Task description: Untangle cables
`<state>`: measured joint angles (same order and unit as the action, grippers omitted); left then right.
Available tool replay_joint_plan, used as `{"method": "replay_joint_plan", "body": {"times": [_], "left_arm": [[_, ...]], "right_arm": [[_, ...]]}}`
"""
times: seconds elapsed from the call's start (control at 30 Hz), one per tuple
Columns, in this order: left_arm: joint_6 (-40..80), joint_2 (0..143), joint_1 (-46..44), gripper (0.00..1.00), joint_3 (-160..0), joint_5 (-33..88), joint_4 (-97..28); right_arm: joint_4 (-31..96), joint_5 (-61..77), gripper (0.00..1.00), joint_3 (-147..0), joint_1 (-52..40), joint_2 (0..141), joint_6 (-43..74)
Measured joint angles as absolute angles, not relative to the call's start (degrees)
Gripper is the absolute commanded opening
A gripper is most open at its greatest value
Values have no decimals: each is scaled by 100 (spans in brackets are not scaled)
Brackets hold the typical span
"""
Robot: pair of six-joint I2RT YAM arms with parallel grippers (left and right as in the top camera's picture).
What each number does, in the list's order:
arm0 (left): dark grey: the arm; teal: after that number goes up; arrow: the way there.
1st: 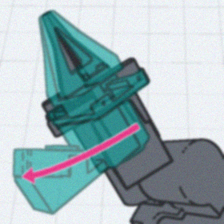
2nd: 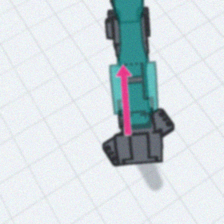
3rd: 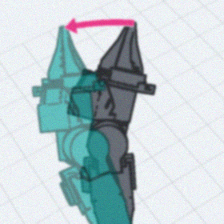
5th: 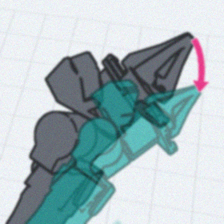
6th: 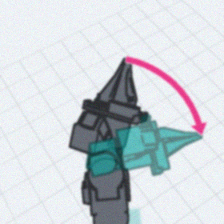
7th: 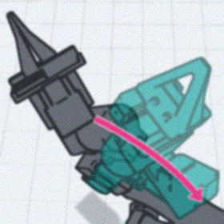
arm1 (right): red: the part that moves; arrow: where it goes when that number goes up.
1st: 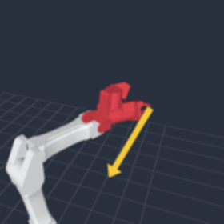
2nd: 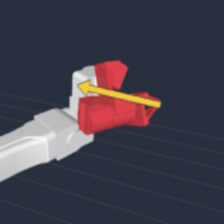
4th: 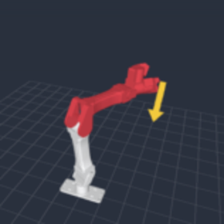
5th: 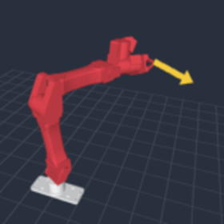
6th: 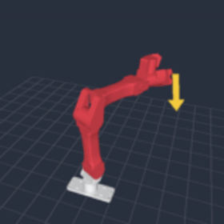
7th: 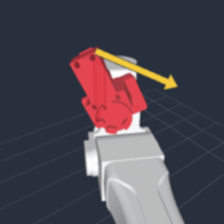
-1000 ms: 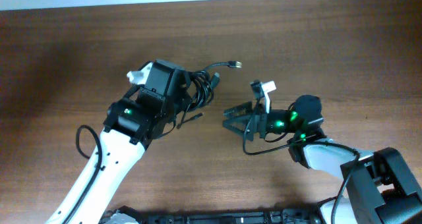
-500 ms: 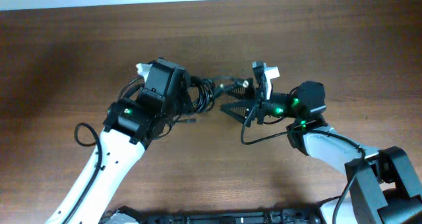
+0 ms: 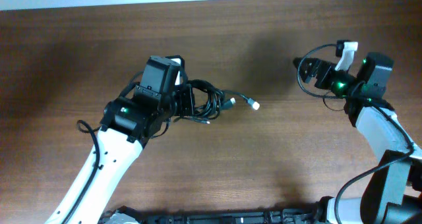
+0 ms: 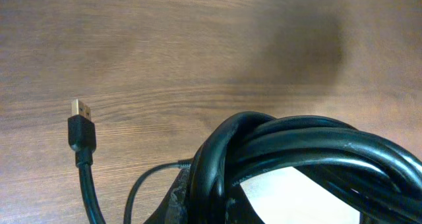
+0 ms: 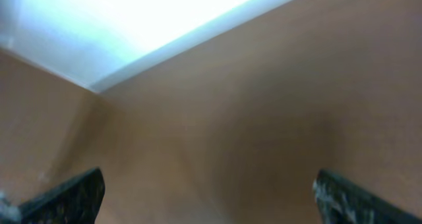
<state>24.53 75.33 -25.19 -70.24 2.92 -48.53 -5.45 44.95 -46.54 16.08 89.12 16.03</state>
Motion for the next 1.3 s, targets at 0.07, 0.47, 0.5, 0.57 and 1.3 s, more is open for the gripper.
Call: {"method": "replay_joint_plan", "body": {"times": [0.07, 0.47, 0.5, 0.57, 1.3], "left_arm": [[1992, 7533, -2519, 0, -7024, 681, -4851], [2123, 7570, -1695, 0, -7028, 862, -5162], [2279, 7658, -1695, 0, -7032, 864, -5277], [2661, 8031, -1695, 0, -7032, 904, -5413], [2810, 8241, -1695, 0, -7030, 1313, -5288]], "right_arm": [[624, 4025, 99, -4954, 1538, 8801, 1107], [1511, 1385, 99, -5196, -3398, 6556, 681], [1459, 486, 99, -5196, -3876, 6558, 687], [1361, -1251, 99, -5196, -4545, 6648, 685], [858, -1747, 99, -5199, -4309, 7494, 1518]]}}
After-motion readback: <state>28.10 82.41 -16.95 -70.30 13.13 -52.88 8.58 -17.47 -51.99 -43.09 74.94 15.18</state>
